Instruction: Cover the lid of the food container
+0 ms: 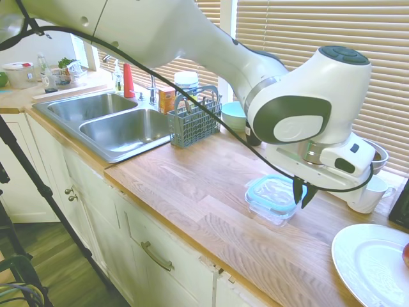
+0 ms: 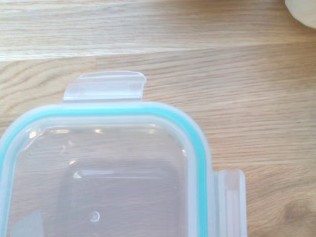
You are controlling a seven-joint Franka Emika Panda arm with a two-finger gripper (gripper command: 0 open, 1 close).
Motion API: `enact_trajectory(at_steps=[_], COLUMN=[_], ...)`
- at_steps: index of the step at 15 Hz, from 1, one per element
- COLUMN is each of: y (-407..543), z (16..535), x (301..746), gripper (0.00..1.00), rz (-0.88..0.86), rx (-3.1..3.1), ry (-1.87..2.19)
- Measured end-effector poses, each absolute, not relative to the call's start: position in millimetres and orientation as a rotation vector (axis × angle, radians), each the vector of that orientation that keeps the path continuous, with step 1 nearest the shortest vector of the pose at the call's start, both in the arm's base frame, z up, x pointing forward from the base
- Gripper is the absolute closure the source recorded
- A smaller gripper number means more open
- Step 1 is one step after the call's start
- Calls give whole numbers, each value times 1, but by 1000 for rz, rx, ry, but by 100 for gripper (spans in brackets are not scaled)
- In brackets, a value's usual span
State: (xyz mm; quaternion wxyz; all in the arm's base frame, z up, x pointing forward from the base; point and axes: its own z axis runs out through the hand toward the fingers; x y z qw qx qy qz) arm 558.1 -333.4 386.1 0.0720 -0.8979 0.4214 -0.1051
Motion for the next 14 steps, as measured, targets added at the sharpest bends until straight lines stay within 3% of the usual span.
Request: enact_trajectory(at_steps=[2, 3, 14], y=[-334, -333, -331], z=[385, 384, 380], x=[560, 560, 568], gripper=[100, 0, 0], rz=[-315, -314, -281], rx=[-2700, -2701, -2710], ry=[1266, 1264, 1255])
